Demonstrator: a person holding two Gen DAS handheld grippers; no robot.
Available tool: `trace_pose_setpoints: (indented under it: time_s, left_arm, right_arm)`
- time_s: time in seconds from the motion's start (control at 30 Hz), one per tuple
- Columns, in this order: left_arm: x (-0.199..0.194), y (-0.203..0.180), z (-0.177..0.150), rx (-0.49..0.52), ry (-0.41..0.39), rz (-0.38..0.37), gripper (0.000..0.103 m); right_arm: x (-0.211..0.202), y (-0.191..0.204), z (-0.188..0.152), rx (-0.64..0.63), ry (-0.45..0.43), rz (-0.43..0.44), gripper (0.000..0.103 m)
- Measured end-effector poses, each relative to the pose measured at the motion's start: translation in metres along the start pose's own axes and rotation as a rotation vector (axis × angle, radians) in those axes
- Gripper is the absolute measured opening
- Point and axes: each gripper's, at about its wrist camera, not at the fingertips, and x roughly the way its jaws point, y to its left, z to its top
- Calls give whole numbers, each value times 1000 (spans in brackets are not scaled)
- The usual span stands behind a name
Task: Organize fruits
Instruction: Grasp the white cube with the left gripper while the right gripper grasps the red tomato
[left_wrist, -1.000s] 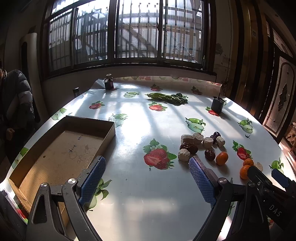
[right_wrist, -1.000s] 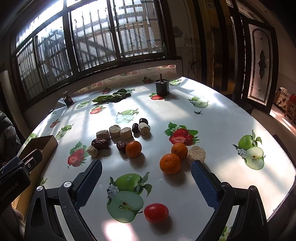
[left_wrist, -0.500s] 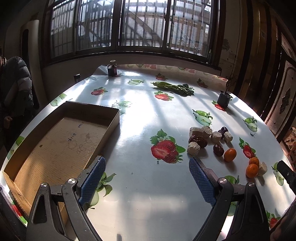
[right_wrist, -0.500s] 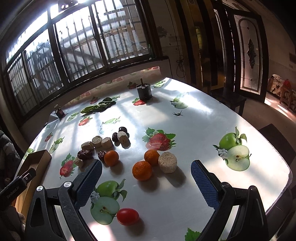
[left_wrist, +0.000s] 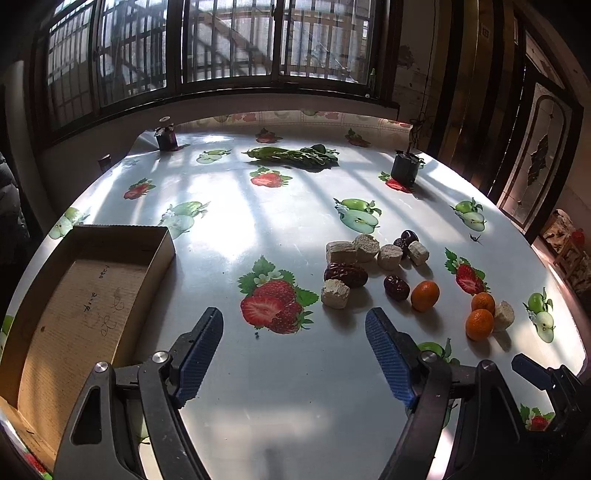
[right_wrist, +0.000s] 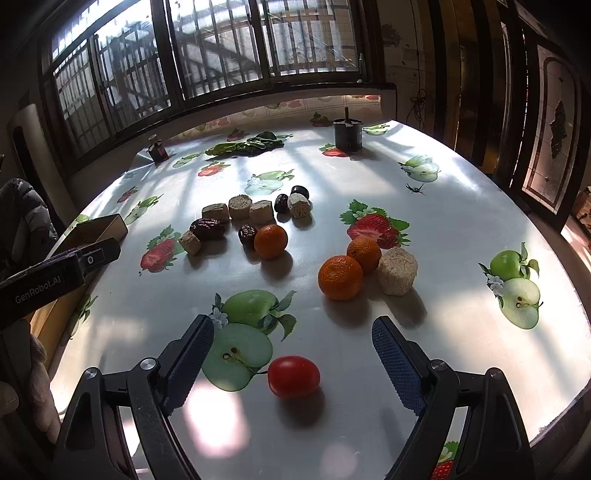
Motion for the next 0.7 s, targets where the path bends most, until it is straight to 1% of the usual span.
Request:
trace_pose_setpoints:
  time_s: [0.13,0.2,0.27,0.33,0.4,0.5,0.53,0.57,0.6,0.67,0.7]
  left_arm:
    - [37,-14,11,57,59,-31,79]
    - [58,-14,12,54,112,-75,77]
    - [71,-13,13,38,147,-107,66]
    - [79,-13,13,32,150,-137,66]
    - [84,-15,15,41,141,-124,66]
    - [90,-19,15,55,146,-124,65]
    - [93,-20,15,62,155,-120,65]
    - [96,-21,14,70,162,-119,60]
    - [98,-23,13,76,171,-117,53]
    - [100,-24,12,90,162,-91,32]
    - [100,-24,12,91,165,-93,26]
  right_arm:
    - [9,-2,-3,-7,43,20,77]
    - [12,-6,-3,3,61,24,76]
    - [15,-11,-3,17,76,37,71]
    - [16,-14,-3,29,84,53,70]
    - [18,-15,-3,30,93,61,69]
    - [21,-12,-4,24,106,72,64]
    - [23,-10,-4,17,111,71,59]
    - [24,-9,-5,11,117,71,54]
    - [26,-7,-5,5,124,70,53]
    - [28,-5,-6,-4,128,59,44]
    - [28,-5,-6,-6,128,58,41]
